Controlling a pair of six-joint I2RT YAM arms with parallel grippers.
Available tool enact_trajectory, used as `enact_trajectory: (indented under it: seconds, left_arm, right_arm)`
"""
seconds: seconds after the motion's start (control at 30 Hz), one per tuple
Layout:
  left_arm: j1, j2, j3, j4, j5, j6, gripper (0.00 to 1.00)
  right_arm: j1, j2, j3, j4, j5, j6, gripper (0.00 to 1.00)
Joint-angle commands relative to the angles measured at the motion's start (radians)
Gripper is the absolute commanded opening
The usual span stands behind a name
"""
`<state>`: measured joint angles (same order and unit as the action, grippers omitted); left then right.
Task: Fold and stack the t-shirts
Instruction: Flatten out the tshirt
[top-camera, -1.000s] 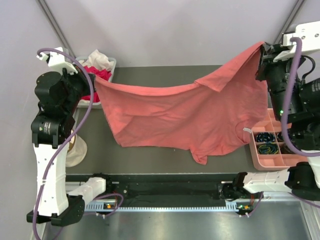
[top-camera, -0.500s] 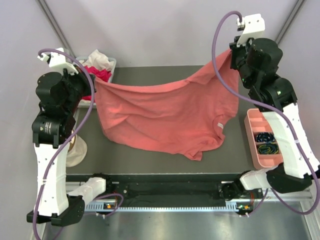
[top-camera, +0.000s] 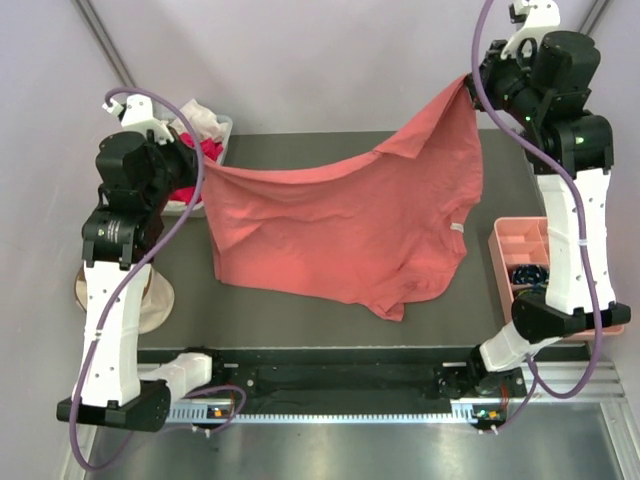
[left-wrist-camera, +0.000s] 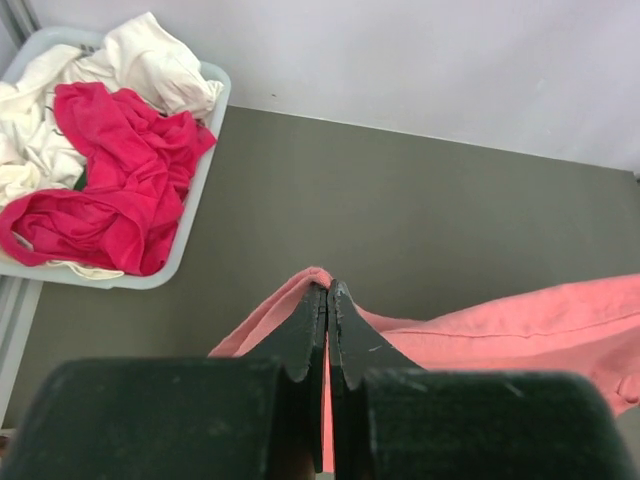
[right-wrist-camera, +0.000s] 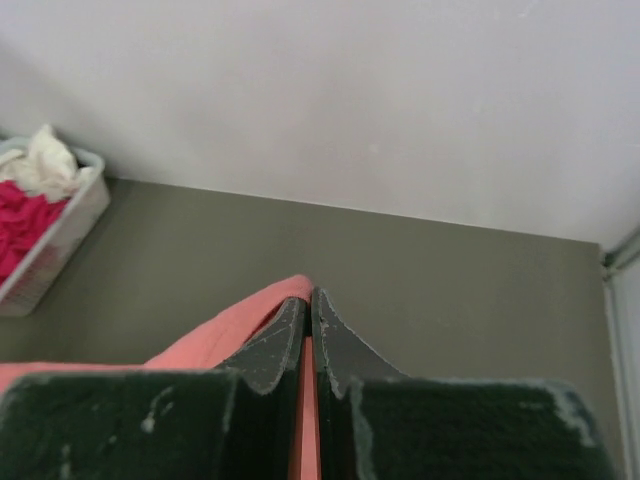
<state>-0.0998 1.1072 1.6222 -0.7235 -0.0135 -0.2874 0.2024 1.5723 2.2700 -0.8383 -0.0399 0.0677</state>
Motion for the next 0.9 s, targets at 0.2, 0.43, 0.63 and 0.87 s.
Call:
enact_trajectory:
  seconds: [0.2, 0.43, 0.63, 0.87]
  left_arm:
    - [0.0, 0.003, 0.03, 0.027, 0.076, 0.001, 0.0]
    - [0.0, -0.075, 0.11, -0.068, 0.098, -0.007, 0.0]
    - [0.0, -0.118, 0.2, -0.139, 0.122, -0.019, 0.0]
    - [0.0, -0.096, 0.173, -0.068, 0.053, -0.001, 0.0]
  right_arm:
    - [-0.037, -0.138, -0.009, -0.022, -0.29, 0.089, 0.0]
    - [-0.011, -0.31, 0.0, -0.091, -0.327, 0.095, 0.0]
    - [-0.008, -0.411, 0.0, -0.097, -0.397, 0.127, 0.0]
    - [-0.008, -0.373, -0.062, -0.039, -0.292, 0.113, 0.0]
